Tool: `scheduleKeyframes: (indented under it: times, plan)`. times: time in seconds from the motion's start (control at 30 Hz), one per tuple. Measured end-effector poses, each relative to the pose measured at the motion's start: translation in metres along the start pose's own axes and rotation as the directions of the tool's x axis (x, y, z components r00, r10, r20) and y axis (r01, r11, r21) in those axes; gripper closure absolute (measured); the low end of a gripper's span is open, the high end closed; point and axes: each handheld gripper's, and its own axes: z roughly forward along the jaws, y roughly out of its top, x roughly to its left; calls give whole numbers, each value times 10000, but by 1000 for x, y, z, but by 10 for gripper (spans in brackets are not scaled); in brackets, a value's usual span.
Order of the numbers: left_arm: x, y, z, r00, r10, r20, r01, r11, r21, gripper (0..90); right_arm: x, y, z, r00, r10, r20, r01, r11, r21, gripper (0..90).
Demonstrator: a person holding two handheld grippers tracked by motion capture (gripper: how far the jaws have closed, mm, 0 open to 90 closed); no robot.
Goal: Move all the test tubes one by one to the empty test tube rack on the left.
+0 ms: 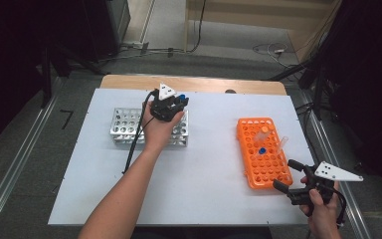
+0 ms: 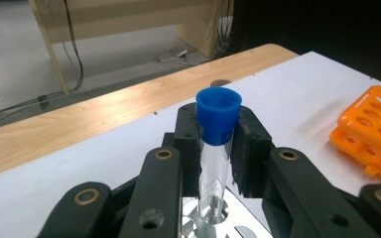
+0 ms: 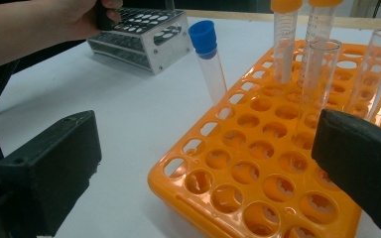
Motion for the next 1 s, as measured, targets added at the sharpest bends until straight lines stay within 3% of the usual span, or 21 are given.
scheduleKeyframes:
  times: [0.23, 0.33, 0.43, 0.57, 0.73, 1.0]
  plan:
    - [0, -3, 1, 9999, -101, 44, 98, 9987, 508, 710, 1, 0, 1, 10000, -5, -7, 5, 10000, 17, 0]
    - [0, -2, 0, 9998, -179, 110, 173, 9983, 556, 648, 1, 0, 2, 10000, -12, 7, 12, 10000, 28, 0]
    - [0, 0, -5, 9983, -521, 261, 507, 9975, 485, 568, 1, 0, 2, 10000, -18, 9, 18, 10000, 53, 0]
    - [-2, 2, -16, 9970, -714, 285, 708, 9972, 219, 393, 2, 0, 3, 10000, -23, 14, 23, 10000, 94, 0]
    - [-9, 1, -35, 9943, -823, 671, 821, 9966, 48, 174, 3, 1, 5, 10000, -75, 43, 75, 9999, 113, 0]
    - [-22, -7, -70, 9888, -720, 1309, 762, 9967, -277, 52, 7, 3, 6, 9999, -121, 122, 119, 9998, 155, 0]
